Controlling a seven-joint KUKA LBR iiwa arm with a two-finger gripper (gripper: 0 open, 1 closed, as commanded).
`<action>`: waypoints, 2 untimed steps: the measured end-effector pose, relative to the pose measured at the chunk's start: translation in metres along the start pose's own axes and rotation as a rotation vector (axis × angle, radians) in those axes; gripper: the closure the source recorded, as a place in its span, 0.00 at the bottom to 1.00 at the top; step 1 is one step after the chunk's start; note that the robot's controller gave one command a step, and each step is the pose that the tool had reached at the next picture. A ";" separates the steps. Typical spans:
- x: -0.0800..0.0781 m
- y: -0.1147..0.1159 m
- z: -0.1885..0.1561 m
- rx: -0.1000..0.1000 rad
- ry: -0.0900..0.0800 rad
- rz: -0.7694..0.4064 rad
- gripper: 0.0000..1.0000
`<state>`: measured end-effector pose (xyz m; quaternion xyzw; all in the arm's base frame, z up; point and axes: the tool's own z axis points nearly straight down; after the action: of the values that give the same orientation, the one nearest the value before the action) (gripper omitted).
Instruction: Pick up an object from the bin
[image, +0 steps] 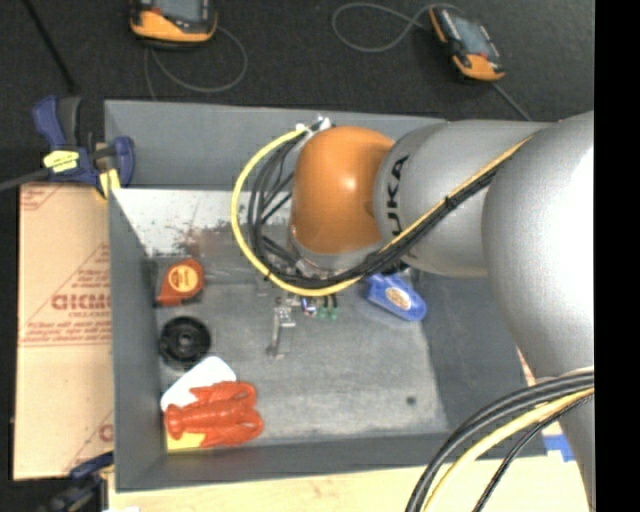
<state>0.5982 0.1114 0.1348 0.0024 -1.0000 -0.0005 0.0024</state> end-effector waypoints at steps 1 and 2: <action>-0.002 0.000 -0.005 -0.001 -0.008 0.002 0.00; 0.020 0.013 0.011 0.002 -0.014 -0.052 0.00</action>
Offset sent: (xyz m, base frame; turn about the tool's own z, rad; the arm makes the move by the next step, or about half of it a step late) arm -0.0647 0.0435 -0.0437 -0.1618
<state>0.5783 0.1239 0.1240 0.0285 -0.9996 0.0004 -0.0048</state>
